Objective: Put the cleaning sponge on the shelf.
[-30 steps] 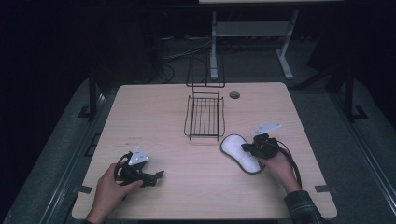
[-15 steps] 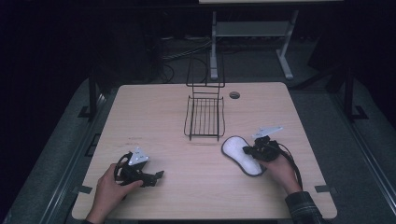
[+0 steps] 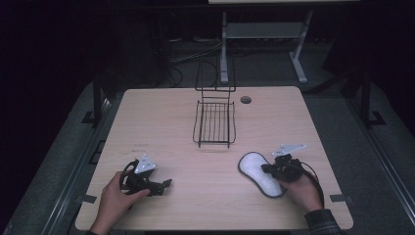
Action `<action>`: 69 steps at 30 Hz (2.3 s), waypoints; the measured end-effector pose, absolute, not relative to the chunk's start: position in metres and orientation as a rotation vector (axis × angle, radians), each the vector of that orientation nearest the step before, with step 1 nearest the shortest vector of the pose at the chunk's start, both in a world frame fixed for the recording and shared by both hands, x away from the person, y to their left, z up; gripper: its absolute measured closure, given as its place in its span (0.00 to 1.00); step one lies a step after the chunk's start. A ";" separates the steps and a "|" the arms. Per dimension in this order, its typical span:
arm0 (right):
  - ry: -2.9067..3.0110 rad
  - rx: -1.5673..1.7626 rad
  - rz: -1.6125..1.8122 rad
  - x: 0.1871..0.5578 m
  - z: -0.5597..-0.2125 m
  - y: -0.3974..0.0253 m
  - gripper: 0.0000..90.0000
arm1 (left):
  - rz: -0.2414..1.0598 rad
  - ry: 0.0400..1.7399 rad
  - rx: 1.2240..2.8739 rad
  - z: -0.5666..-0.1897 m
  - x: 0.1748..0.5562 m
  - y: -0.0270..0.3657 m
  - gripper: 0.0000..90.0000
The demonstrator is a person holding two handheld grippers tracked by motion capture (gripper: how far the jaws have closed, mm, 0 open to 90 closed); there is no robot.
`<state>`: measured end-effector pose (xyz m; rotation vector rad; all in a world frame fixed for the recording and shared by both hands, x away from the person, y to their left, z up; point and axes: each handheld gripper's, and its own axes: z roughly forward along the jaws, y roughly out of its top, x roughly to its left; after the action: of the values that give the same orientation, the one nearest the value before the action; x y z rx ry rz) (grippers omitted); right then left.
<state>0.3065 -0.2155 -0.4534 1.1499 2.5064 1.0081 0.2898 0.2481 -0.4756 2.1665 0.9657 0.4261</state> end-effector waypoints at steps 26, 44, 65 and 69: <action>2.374 1.312 1.081 0.274 -0.443 -0.239 0.29 | 0.426 0.968 2.162 -0.476 0.290 0.248 0.14; 2.469 1.271 0.978 0.280 -0.458 -0.222 0.14 | 0.426 0.968 2.162 -0.476 0.290 0.248 0.14; 2.538 1.273 0.934 0.283 -0.464 -0.218 0.15 | 0.426 0.968 2.162 -0.476 0.290 0.248 0.14; 2.543 1.276 0.936 0.283 -0.464 -0.218 0.16 | 0.426 0.968 2.162 -0.476 0.290 0.248 0.14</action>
<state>0.2829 -0.2185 -0.4645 1.2759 2.5433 0.9356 0.2898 0.2479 -0.4758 2.1618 0.9678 0.4262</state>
